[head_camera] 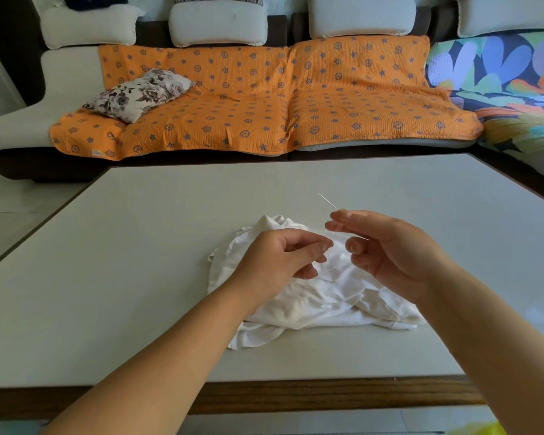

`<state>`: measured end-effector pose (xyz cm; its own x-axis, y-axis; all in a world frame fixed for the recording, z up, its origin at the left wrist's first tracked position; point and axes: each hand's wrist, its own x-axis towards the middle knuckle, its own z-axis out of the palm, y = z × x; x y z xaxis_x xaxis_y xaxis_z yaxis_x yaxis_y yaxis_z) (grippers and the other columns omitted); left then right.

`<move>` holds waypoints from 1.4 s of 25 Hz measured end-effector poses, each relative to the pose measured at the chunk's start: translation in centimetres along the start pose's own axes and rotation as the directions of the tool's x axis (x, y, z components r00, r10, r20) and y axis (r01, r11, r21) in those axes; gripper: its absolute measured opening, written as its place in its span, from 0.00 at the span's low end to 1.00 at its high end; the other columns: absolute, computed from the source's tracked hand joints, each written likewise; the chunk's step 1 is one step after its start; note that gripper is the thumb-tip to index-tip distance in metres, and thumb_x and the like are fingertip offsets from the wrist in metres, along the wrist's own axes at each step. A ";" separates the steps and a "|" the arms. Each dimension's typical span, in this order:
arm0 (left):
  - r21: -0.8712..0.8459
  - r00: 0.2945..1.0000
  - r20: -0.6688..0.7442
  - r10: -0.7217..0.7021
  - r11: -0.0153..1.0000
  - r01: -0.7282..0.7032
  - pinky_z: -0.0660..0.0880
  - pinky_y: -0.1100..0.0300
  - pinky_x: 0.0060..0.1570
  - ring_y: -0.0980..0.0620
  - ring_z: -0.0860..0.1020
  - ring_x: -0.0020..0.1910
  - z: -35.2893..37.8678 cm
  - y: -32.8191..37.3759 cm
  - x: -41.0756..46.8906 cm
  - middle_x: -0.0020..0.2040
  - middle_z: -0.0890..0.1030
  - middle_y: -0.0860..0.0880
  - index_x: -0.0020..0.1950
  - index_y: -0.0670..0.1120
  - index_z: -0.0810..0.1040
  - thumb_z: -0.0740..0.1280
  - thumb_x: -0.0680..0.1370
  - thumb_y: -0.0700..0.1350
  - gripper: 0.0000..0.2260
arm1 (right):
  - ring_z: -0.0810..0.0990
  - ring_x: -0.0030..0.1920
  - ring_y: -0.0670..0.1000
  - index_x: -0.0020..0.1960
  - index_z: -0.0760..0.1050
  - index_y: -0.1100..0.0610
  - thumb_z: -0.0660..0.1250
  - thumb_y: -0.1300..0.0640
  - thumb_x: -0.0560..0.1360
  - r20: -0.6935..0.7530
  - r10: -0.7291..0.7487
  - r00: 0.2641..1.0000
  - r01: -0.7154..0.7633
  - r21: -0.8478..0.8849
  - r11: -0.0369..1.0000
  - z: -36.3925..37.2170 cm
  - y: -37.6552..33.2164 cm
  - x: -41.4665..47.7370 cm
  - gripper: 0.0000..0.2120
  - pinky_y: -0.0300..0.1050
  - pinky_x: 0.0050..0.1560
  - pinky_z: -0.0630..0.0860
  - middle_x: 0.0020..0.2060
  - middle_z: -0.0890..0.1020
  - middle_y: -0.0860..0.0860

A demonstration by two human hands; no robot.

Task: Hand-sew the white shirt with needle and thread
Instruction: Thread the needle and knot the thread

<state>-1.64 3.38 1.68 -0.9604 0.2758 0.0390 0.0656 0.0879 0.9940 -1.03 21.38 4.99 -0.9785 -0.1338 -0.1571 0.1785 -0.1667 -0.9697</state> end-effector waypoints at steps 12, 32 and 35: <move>-0.052 0.986 -0.149 -0.079 0.996 0.072 0.61 0.68 0.24 0.59 0.64 0.24 -1.7 -0.3 0.4 0.35 0.78 0.53 0.48 0.48 0.85 0.70 0.77 0.46 0.05 | 0.80 0.30 0.47 0.48 0.77 0.59 0.65 0.61 0.78 -0.165 -0.097 0.981 0.131 0.204 0.970 -2.1 -1.1 0.5 0.02 0.34 0.29 0.76 0.33 0.82 0.53; 0.744 0.841 -0.535 0.079 0.516 0.425 0.69 0.49 0.63 0.42 0.70 0.64 -8.2 -2.3 1.4 0.65 0.73 0.47 0.69 0.53 0.72 0.69 0.75 0.54 0.23 | 0.68 0.25 0.46 0.48 0.80 0.57 0.68 0.59 0.76 -0.340 -0.088 0.936 0.137 0.124 0.983 -5.5 -0.2 1.1 0.03 0.34 0.23 0.67 0.26 0.72 0.50; 0.848 0.817 -0.295 0.495 0.529 -0.014 0.63 0.55 0.65 0.47 0.66 0.68 -4.3 -0.8 0.8 0.66 0.74 0.50 0.69 0.50 0.75 0.64 0.73 0.57 0.25 | 0.67 0.25 0.48 0.50 0.81 0.60 0.69 0.60 0.75 -0.254 -0.082 0.964 0.103 0.071 0.992 -4.5 -0.6 0.4 0.06 0.36 0.24 0.66 0.27 0.71 0.51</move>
<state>-3.60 -0.58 1.40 -0.8323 -0.0134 0.5542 0.2782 0.8545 0.4386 -2.04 25.86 4.67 -0.9838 0.1330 -0.1198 0.0840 -0.2484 -0.9650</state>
